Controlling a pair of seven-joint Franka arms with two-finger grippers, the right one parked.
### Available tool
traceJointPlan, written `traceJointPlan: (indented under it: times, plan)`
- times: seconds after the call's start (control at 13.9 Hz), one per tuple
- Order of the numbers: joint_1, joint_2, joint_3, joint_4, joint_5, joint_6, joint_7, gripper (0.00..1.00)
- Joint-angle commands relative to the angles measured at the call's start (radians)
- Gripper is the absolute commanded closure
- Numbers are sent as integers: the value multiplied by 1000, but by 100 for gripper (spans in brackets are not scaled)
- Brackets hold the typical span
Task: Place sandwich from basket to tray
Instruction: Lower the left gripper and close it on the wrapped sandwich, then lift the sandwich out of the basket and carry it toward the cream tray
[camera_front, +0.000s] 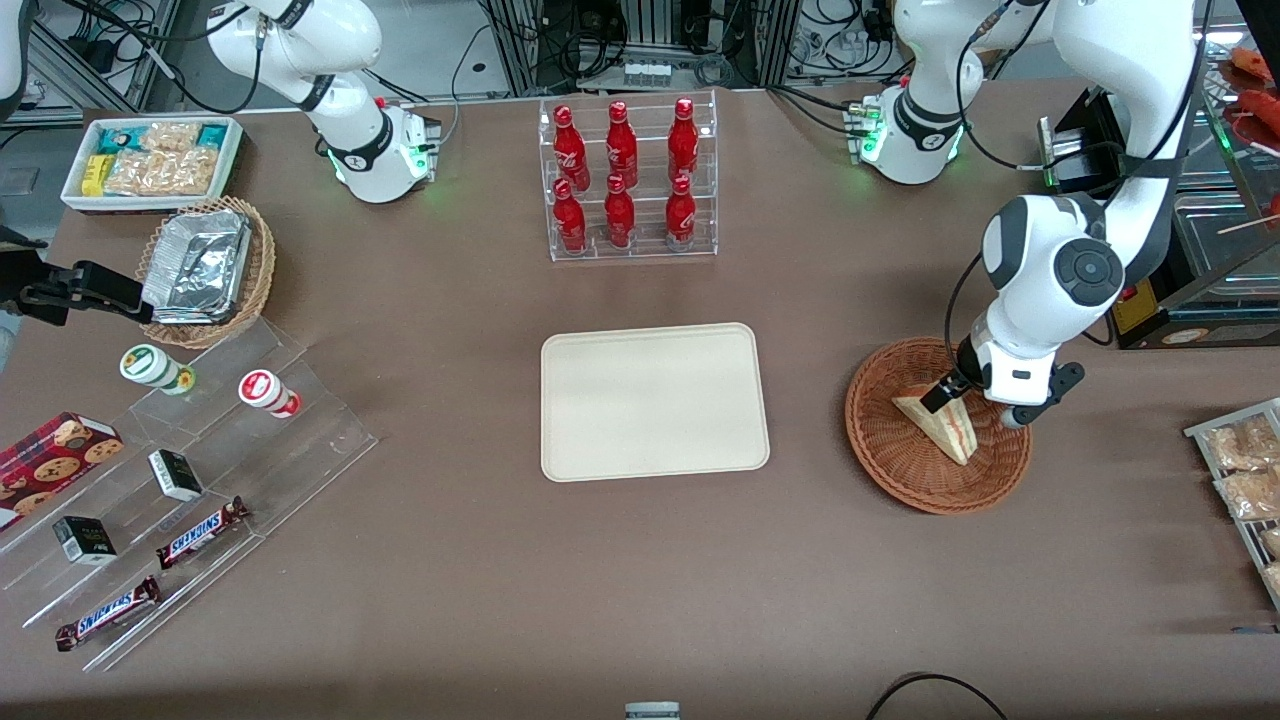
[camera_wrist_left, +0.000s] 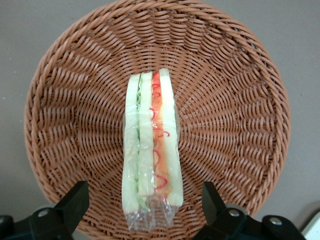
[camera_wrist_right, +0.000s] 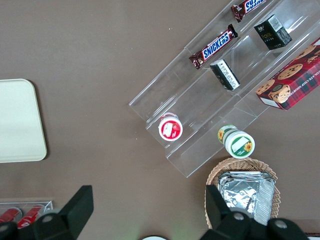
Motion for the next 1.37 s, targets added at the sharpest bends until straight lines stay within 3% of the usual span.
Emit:
traceJointPlan:
  times: [0.0,0.5,0.65,0.79,0.86,1.15,1.29]
  plan:
    - [3,20,-2,-12,6,42,-21,0]
    - [3,78,-2,-21,6,111,-47,3]
    - [3,85,-2,-21,6,118,-47,23]
    - [3,92,-1,-20,6,118,-47,77]
    - [3,91,1,-18,6,118,-47,99]
    - [-5,43,1,-4,14,75,-39,100]
    - [-10,8,-4,58,17,-55,-35,100]
